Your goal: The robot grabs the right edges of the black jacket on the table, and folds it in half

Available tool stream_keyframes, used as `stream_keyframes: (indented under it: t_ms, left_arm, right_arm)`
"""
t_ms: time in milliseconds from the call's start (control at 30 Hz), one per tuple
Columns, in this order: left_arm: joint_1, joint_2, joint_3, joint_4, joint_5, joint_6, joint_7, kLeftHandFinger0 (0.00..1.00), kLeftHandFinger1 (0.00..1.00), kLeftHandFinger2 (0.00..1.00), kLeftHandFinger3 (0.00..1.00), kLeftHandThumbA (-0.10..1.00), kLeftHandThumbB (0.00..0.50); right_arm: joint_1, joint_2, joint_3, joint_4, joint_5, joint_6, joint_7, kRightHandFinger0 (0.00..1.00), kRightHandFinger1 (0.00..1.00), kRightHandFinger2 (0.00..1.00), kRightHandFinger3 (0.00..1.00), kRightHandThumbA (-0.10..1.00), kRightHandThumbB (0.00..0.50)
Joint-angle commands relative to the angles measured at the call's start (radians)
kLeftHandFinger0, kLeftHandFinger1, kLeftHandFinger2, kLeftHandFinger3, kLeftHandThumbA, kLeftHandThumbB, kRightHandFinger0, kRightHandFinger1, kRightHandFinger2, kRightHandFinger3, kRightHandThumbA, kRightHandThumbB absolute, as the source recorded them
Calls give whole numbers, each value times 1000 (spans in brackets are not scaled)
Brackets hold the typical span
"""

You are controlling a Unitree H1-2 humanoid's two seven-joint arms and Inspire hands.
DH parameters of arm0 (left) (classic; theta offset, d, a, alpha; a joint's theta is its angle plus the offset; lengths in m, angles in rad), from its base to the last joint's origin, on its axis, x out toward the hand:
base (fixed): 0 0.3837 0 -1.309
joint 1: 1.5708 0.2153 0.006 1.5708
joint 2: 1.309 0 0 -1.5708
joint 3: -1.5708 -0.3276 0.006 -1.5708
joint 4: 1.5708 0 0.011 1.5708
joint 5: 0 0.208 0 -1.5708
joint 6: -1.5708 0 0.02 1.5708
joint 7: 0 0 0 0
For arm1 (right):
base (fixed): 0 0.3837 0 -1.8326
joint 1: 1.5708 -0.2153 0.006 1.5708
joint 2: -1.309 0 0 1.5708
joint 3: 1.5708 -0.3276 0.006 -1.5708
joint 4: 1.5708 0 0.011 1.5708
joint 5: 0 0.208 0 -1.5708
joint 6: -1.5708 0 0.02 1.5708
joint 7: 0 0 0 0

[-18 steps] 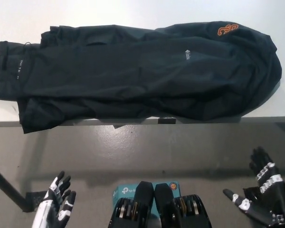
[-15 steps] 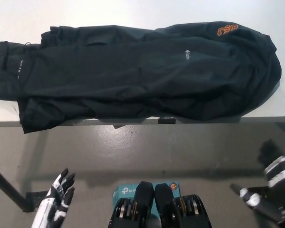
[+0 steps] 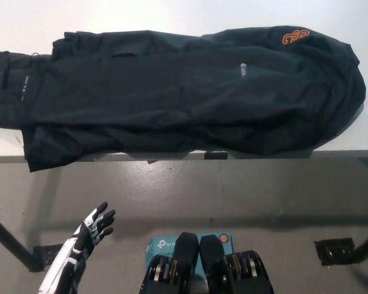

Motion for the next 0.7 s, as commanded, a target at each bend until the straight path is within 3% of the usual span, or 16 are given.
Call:
stream_keyframes:
  t_ms: [0,67,133,200,233,333,500,667]
  left_arm:
    - [3,20,15,0,-29,-32,-27,1000,1000,1000,1000,1000,398]
    - [3,19,16,1,-29,-32,-29,1000,1000,1000,1000,1000,399]
    - [30,19,28,-10,-27,-20,-20,1000,1000,1000,1000,1000,401]
    - [26,16,37,-4,-36,-19,-20,1000,1000,1000,1000,1000,402]
    - [23,15,41,-1,-41,-18,-21,1000,1000,1000,1000,1000,401]
    - [20,12,46,0,-38,-14,-21,1000,1000,1000,1000,1000,405]
    - [18,2,54,2,-35,-26,-20,1000,1000,1000,1000,1000,381]
    - [20,-5,57,-2,-35,-25,-21,1000,1000,1000,1000,1000,389]
  right_arm:
    - [-89,-23,-26,21,83,138,-40,1000,1000,1000,1000,1000,252]
    - [-92,-21,-29,20,84,145,-39,1000,1000,1000,1000,1000,251]
    - [-183,-35,-31,195,137,184,-8,1000,1000,1000,1000,1000,269]
    - [-240,-55,-34,293,143,208,2,1000,1000,1000,1000,1000,320]
    - [-282,-73,-35,358,137,229,1,1000,1000,1000,1000,1000,321]
    - [-349,-98,-52,460,165,263,8,1000,1000,1000,1000,1000,302]
    - [-486,-155,-94,720,208,276,50,1000,1000,1000,1000,1000,216]
    - [-535,-177,-86,871,185,229,73,1000,1000,1000,1000,1000,236]
